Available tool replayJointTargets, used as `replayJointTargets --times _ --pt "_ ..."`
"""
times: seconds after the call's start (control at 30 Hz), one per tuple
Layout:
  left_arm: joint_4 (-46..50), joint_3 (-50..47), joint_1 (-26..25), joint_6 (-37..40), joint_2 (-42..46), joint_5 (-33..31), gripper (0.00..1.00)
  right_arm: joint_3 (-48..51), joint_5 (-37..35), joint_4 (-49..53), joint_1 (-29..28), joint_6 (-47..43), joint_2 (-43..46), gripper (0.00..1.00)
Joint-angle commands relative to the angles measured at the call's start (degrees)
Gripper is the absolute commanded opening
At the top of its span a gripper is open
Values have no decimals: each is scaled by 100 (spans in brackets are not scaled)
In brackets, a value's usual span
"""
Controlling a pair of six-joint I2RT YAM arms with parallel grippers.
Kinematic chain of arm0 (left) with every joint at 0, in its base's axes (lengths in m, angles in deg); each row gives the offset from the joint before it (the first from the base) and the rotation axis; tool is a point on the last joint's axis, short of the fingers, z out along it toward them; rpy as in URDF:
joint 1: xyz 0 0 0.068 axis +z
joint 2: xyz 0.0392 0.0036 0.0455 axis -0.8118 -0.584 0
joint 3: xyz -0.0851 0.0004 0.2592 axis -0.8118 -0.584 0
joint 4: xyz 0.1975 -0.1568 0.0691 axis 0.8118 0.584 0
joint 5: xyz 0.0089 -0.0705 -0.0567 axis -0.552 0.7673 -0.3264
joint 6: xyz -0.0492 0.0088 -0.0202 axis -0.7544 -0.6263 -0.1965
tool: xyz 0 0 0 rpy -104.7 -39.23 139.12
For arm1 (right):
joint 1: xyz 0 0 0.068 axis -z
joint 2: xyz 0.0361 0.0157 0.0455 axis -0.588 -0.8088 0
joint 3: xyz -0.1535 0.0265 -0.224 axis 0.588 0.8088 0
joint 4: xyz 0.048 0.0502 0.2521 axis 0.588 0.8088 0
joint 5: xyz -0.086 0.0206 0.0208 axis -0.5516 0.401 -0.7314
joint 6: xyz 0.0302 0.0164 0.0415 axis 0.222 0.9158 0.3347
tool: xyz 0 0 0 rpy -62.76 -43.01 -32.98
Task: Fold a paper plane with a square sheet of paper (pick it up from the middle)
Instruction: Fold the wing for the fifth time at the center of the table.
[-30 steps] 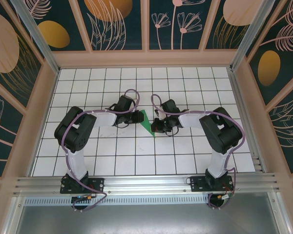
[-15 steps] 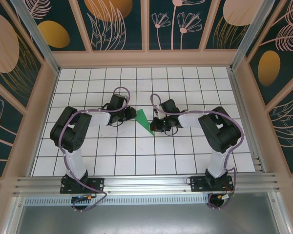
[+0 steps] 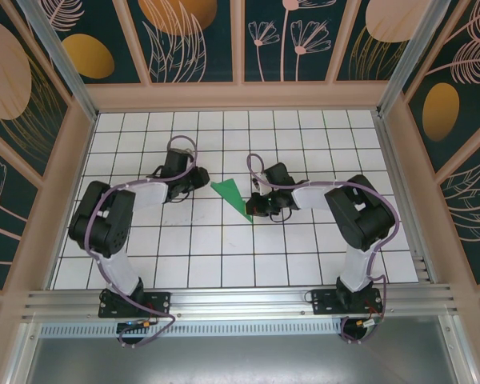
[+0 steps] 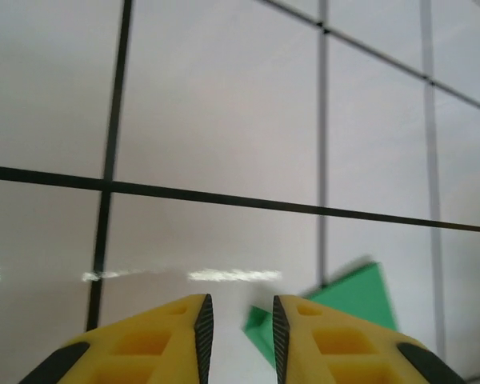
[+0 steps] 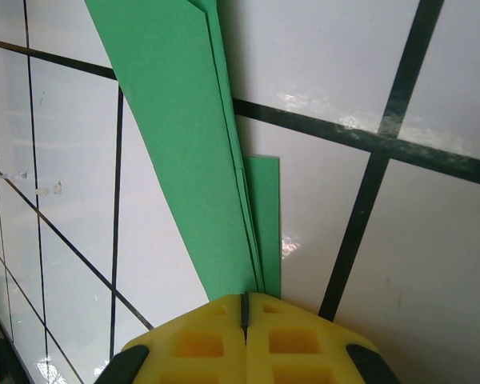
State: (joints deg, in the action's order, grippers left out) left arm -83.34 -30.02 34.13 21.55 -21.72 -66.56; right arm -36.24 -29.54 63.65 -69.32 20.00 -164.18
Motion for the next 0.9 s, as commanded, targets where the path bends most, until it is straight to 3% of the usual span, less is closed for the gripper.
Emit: replayJointTargets --times 0.0,0.23,0.53,0.67,0.87 --pt "-322 -293 -59 -186 555 512 27 339 -672 730 46 16 -409 5" --pt "-1028 -555 -588 -720 373 1255 16 357 -655 671 37 84 -382 3" --pt "-1382 -406 -1113 -1037 -562 1578 7 340 -637 679 5 104 -417 1" --pt "-1326 -405 -1144 -1021 -735 1392 7 331 -705 747 -10 95 -462 0" --pt "-681 -302 -1141 -768 -852 218 10 373 -802 831 -12 95 -534 0"
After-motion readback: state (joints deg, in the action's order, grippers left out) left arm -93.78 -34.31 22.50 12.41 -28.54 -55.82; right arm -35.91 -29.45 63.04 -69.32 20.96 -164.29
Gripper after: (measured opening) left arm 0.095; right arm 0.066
